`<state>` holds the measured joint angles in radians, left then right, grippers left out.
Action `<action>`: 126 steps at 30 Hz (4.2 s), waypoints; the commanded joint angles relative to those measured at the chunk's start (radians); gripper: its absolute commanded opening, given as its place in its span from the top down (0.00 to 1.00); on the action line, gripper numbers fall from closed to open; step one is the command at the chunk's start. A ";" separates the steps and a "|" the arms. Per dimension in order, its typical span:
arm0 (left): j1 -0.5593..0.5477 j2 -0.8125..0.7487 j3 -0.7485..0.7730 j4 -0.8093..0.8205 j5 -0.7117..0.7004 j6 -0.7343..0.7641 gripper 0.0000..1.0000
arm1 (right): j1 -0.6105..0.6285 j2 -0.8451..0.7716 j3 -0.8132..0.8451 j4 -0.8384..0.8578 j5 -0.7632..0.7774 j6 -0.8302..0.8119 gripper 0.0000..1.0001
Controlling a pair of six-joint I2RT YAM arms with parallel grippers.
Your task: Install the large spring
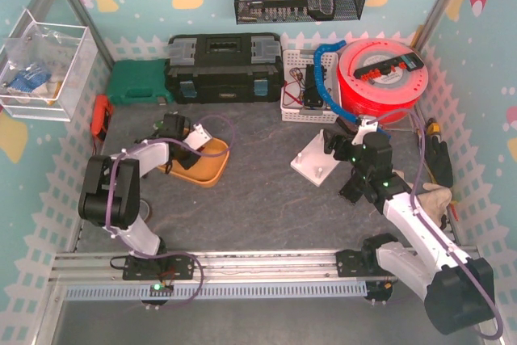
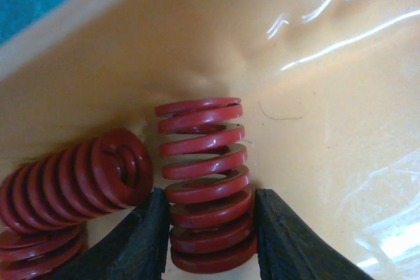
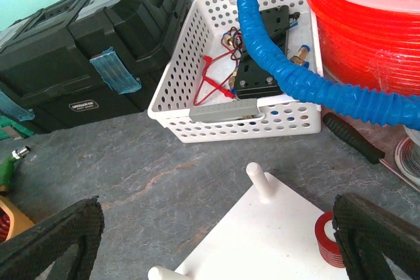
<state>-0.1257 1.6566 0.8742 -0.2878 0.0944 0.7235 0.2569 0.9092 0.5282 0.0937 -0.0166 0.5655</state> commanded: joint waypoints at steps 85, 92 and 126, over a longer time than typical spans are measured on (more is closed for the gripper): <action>-0.571 -0.342 -0.701 1.489 0.220 -0.504 1.00 | 0.532 0.459 0.436 -0.144 -0.371 -0.112 0.37; -0.580 -0.349 -0.702 1.483 0.208 -0.503 1.00 | 0.544 0.485 0.440 -0.146 -0.376 -0.105 0.45; -0.585 -0.348 -0.628 1.304 0.090 -0.523 0.01 | 0.224 0.394 0.397 -0.217 0.345 -0.150 1.00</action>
<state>-0.7074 1.3178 0.2173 1.0557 0.1902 0.2047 0.5400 1.2762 0.9379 -0.1490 0.2523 0.4290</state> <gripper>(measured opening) 0.990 0.279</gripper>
